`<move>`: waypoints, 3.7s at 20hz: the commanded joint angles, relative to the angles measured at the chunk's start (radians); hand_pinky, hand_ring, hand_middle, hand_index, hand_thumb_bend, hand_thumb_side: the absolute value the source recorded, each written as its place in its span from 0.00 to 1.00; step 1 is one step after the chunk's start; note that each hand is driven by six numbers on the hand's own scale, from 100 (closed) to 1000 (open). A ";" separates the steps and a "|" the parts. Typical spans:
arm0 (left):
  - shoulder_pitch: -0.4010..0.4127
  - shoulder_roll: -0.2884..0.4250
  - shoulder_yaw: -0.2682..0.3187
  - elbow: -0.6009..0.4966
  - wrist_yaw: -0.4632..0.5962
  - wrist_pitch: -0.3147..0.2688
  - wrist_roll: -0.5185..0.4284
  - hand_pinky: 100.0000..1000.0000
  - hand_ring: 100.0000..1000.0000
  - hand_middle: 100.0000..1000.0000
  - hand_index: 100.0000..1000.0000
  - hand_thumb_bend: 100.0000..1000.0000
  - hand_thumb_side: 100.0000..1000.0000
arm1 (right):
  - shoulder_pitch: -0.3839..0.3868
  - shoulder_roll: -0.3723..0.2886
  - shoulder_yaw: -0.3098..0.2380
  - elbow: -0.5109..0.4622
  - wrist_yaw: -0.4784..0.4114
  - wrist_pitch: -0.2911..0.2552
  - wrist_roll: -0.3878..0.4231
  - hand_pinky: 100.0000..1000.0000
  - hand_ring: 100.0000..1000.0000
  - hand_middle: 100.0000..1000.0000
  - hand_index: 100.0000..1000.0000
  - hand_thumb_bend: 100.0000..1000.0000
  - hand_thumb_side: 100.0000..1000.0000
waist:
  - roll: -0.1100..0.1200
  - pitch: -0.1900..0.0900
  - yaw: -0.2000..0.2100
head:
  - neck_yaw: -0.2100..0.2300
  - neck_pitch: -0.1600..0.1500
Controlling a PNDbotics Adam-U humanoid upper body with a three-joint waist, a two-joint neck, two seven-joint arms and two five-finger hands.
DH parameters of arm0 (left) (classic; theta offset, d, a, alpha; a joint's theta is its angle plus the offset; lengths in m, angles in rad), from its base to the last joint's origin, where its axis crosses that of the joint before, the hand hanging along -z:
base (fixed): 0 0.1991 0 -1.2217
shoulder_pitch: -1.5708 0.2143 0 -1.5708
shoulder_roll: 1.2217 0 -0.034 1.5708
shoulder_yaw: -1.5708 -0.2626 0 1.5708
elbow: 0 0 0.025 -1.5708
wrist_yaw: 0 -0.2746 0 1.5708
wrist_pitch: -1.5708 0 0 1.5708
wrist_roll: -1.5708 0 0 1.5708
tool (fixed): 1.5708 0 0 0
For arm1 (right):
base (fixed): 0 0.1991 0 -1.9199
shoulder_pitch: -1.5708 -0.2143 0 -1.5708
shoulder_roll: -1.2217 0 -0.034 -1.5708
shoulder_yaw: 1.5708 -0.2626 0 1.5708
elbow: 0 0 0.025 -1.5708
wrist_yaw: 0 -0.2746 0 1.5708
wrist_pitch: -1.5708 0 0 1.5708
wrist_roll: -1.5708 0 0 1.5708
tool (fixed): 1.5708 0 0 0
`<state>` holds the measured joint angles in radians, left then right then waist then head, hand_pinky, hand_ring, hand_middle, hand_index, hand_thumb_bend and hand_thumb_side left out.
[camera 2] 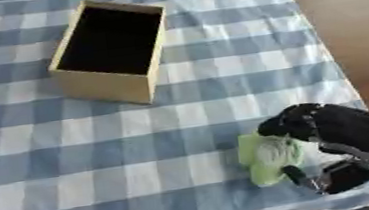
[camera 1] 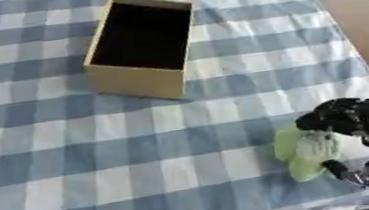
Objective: Pick up objects on the table and place them in the box.
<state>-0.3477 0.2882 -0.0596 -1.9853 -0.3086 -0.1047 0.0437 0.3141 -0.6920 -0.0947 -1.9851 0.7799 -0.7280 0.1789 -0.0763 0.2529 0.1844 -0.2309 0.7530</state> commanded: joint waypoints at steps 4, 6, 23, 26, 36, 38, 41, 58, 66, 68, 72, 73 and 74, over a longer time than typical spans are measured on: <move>-0.013 0.001 -0.002 -0.015 -0.003 -0.001 -0.011 0.30 0.59 0.69 0.61 0.00 0.77 | -0.013 -0.022 0.012 -0.015 0.005 0.023 0.034 0.82 0.80 0.85 1.00 0.00 0.62 | 0.003 -0.008 0.002 | -0.004 -0.011; -0.014 0.001 -0.002 -0.015 -0.003 -0.001 -0.011 0.30 0.59 0.70 0.61 0.00 0.77 | -0.014 -0.023 0.019 -0.015 0.008 0.030 0.052 0.82 0.80 0.86 1.00 0.00 0.62 | 0.003 -0.007 0.003 | -0.004 -0.011; -0.014 -0.002 -0.005 -0.015 -0.001 -0.002 -0.023 0.30 0.59 0.70 0.61 0.00 0.77 | -0.022 -0.055 0.047 -0.015 0.001 0.047 0.131 0.73 0.70 0.61 0.93 0.00 0.62 | 0.002 -0.004 0.006 | -0.010 -0.014; -0.014 -0.002 -0.006 -0.015 -0.001 -0.001 -0.025 0.30 0.59 0.70 0.61 0.00 0.77 | -0.028 -0.061 0.046 -0.015 0.012 0.053 0.115 0.70 0.66 0.52 0.86 0.00 0.58 | 0.003 -0.004 0.006 | -0.011 -0.015; -0.014 -0.004 -0.008 -0.015 -0.002 0.001 -0.043 0.30 0.60 0.70 0.61 0.00 0.77 | -0.040 -0.064 0.074 -0.015 0.001 0.059 0.091 0.58 0.49 0.40 0.66 0.00 0.31 | 0.004 -0.002 0.008 | -0.016 -0.015; -0.014 -0.004 -0.008 -0.015 -0.003 0.001 -0.048 0.30 0.60 0.70 0.61 0.00 0.77 | -0.041 -0.063 0.077 -0.015 -0.022 0.060 0.093 0.57 0.48 0.39 0.65 0.00 0.19 | 0.004 -0.002 0.008 | -0.016 -0.015; -0.014 -0.004 -0.009 -0.015 -0.004 0.002 -0.056 0.29 0.60 0.70 0.61 0.00 0.77 | -0.043 -0.064 0.077 -0.015 -0.059 0.059 0.103 0.56 0.47 0.38 0.65 0.00 0.09 | 0.003 -0.002 0.008 | -0.015 -0.015; -0.016 -0.004 -0.008 -0.015 -0.010 0.006 -0.080 0.29 0.60 0.71 0.61 0.00 0.76 | -0.082 -0.101 0.015 -0.015 -0.123 0.063 -0.003 0.51 0.43 0.33 0.60 0.00 0.00 | 0.003 -0.009 0.004 | -0.011 -0.016; -0.015 -0.003 -0.009 -0.015 -0.012 0.007 -0.089 0.29 0.60 0.71 0.61 0.00 0.76 | -0.125 -0.170 -0.003 -0.015 -0.107 0.051 -0.073 0.52 0.43 0.33 0.59 0.00 0.00 | -0.001 -0.014 0.005 | -0.012 -0.017; -0.015 -0.003 -0.010 -0.015 -0.012 0.007 -0.092 0.29 0.60 0.71 0.61 0.00 0.76 | -0.151 -0.204 0.000 -0.015 -0.126 0.050 -0.078 0.52 0.44 0.34 0.59 0.00 0.00 | -0.002 -0.016 0.007 | -0.016 -0.019; -0.016 -0.005 -0.012 -0.015 -0.011 0.006 -0.096 0.29 0.60 0.71 0.61 0.00 0.76 | -0.235 -0.282 0.020 -0.015 -0.203 0.061 -0.047 0.52 0.45 0.35 0.60 0.00 0.00 | -0.006 -0.019 0.016 | -0.025 -0.024; -0.016 -0.005 -0.013 -0.015 -0.011 0.006 -0.097 0.29 0.60 0.71 0.61 0.00 0.76 | -0.259 -0.298 0.025 -0.015 -0.227 0.065 -0.031 0.53 0.45 0.35 0.60 0.00 0.00 | -0.006 -0.019 0.018 | -0.028 -0.026; -0.017 -0.005 -0.013 -0.015 -0.011 0.006 -0.098 0.29 0.60 0.71 0.61 0.00 0.76 | -0.289 -0.317 0.031 -0.015 -0.252 0.074 -0.014 0.53 0.45 0.35 0.60 0.00 0.00 | -0.007 -0.018 0.021 | -0.030 -0.028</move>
<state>-0.3514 0.2792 -0.0721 -1.9853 -0.3173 -0.0981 -0.0502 0.0342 -0.9511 -0.0595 -1.9910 0.5601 -0.6591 0.1505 -0.0857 0.2520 0.2070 -0.2559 0.7362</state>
